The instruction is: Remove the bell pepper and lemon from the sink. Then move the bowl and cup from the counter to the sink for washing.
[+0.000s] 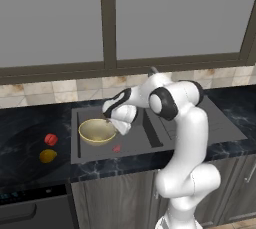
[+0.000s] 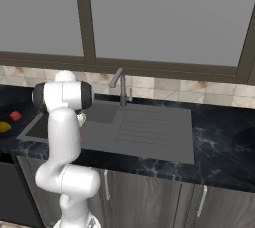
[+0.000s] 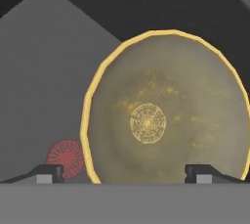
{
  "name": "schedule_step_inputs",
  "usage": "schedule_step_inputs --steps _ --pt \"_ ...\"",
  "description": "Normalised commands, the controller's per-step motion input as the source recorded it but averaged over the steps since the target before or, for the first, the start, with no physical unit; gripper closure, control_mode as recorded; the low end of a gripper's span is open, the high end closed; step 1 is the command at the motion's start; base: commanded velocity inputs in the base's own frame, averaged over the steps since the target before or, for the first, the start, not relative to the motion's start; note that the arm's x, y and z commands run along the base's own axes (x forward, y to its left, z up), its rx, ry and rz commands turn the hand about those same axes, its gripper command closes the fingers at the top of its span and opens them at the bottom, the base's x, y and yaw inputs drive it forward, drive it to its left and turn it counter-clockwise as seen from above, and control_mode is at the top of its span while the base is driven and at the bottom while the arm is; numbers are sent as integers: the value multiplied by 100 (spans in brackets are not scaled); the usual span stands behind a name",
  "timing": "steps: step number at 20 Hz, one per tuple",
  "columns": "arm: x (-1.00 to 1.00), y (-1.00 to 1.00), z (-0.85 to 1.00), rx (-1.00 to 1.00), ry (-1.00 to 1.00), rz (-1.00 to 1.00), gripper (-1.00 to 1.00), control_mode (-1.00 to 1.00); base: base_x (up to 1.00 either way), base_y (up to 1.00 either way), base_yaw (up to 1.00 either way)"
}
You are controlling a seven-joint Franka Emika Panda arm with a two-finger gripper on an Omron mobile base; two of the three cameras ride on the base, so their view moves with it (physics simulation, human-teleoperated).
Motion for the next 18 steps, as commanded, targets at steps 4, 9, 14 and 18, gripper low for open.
schedule_step_inputs --steps 4,9,14,18 --pt "-23 -3 40 -2 0 -28 -100 -100 0 0 0" --pt "-27 -2 37 -2 0 -37 -100 -100 0 0 0" --pt "-26 -1 40 0 1 -44 -100 -100 0 0 0" --pt "-13 0 45 0 11 -51 -100 -100 0 0 0"
